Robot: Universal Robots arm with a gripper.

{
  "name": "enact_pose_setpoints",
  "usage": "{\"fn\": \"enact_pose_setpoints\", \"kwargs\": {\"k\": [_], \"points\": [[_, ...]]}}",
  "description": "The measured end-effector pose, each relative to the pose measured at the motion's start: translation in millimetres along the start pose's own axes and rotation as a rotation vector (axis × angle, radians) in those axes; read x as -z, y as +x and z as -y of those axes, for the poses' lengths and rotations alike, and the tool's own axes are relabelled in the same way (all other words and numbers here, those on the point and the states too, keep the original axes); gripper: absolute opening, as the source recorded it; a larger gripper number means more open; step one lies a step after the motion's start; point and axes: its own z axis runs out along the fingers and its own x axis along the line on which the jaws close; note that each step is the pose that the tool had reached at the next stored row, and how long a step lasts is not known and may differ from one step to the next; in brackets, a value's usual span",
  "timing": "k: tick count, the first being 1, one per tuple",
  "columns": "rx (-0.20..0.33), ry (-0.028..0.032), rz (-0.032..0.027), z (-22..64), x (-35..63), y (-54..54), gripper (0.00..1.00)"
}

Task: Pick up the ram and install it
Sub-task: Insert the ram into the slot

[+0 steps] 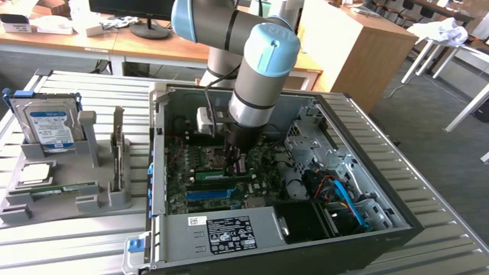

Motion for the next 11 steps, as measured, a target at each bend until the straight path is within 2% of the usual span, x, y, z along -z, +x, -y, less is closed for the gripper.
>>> {"fn": "enact_pose_setpoints", "kwargs": {"k": [3, 11], "points": [[0.0, 0.0001, -0.0002, -0.1, 3.9, -0.3, 0.12], [0.0, 0.0003, 0.0005, -0.3, 3.9, -0.2, 0.12]]}}
